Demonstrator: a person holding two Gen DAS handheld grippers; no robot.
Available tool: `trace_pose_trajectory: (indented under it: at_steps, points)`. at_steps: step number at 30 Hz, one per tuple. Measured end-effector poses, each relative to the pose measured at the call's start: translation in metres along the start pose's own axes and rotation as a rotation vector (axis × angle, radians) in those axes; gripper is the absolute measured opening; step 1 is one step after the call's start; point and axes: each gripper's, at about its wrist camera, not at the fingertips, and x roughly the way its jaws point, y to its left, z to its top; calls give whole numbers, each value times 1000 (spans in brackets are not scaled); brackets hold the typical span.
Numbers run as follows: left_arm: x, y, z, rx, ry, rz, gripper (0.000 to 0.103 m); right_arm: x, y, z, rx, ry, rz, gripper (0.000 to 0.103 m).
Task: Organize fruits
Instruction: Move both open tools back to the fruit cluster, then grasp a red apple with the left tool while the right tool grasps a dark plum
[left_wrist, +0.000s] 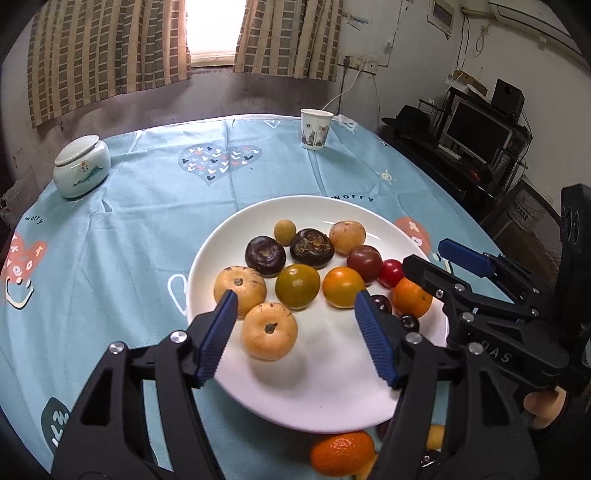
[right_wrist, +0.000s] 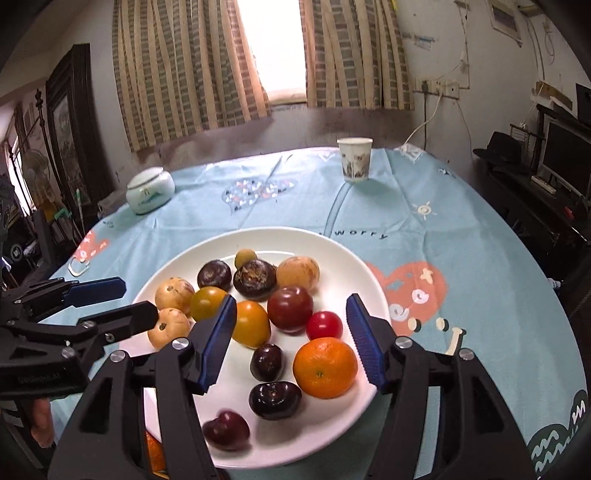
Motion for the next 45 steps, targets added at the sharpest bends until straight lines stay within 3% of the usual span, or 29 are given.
trace_pose_trajectory:
  at_steps: [2, 9, 15, 19, 24, 25, 26, 28, 33, 35, 38, 45]
  points:
    - [-9, 7, -1, -24, -12, -9, 75, -3, -3, -1, 10, -8, -4, 63]
    - [-40, 33, -41, -112, -37, 24, 89, -36, -2, -26, 67, 136, 55, 64]
    - [-48, 51, -95, -217, 26, -8, 89, -81, 15, -78, 5, 201, 51, 74]
    - [-56, 41, -114, -181, 31, 11, 89, -97, 19, -107, 39, 240, 64, 74]
    - [-73, 15, -135, -62, 29, 37, 89, -98, 26, -122, 46, 269, 109, 74]
    - [-76, 10, -140, -45, 31, 35, 89, -97, 28, -122, 42, 270, 123, 68]
    - [-79, 6, -144, -31, 36, 30, 89, -96, 29, -124, 37, 274, 134, 56]
    - [-82, 0, -152, -12, 48, 15, 89, -91, 33, -126, 30, 297, 154, 47]
    - [-79, -13, -166, 31, 100, -29, 89, -80, 47, -126, -17, 293, 159, 44]
    - [-77, -17, -167, 34, 114, -52, 89, -72, 51, -124, -39, 295, 146, 36]
    - [-78, -23, -167, 42, 115, -64, 89, -60, 51, -126, -16, 315, 164, 31]
    - [-73, -42, -166, 70, 147, -113, 89, -88, 26, -126, 37, 274, 94, 31]
